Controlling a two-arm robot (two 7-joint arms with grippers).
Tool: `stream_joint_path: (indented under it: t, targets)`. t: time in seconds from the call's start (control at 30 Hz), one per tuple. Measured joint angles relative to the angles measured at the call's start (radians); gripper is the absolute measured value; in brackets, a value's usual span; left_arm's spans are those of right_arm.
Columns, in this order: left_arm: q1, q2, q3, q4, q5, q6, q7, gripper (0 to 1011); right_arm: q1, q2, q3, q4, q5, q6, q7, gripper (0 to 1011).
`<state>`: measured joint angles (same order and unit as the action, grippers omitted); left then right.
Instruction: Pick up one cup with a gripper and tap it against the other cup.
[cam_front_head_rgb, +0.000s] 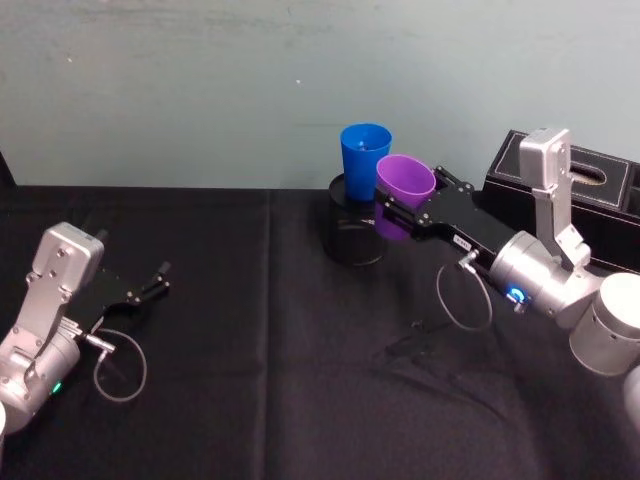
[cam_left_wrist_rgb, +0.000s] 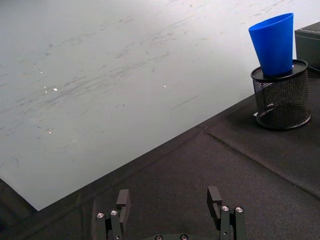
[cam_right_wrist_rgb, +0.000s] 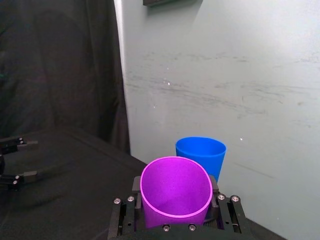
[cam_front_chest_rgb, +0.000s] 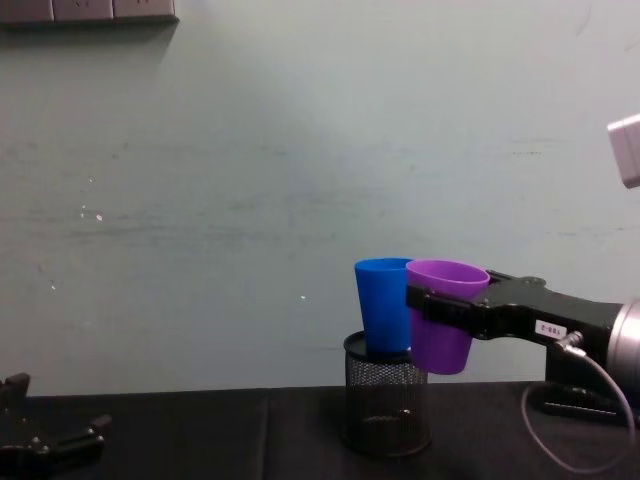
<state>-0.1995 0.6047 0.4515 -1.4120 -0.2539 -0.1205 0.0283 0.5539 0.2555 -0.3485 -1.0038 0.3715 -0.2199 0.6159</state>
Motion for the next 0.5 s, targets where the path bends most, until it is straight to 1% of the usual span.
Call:
stream_joint_path:
  t: [0.17, 0.3, 0.5]
  targets:
    - [0.000, 0.000, 0.000, 0.000, 0.000, 0.000, 0.000, 1011, -0.038, 0.018, 0.001, -0.051, 0.011, 0.016, -0.019, 734]
    - [0.000, 0.000, 0.000, 0.000, 0.000, 0.000, 0.000, 1011, -0.066, 0.032, -0.004, -0.083, 0.012, 0.009, -0.025, 734]
    - [0.000, 0.000, 0.000, 0.000, 0.000, 0.000, 0.000, 1011, -0.072, 0.035, -0.005, -0.088, 0.014, 0.004, -0.024, 734]
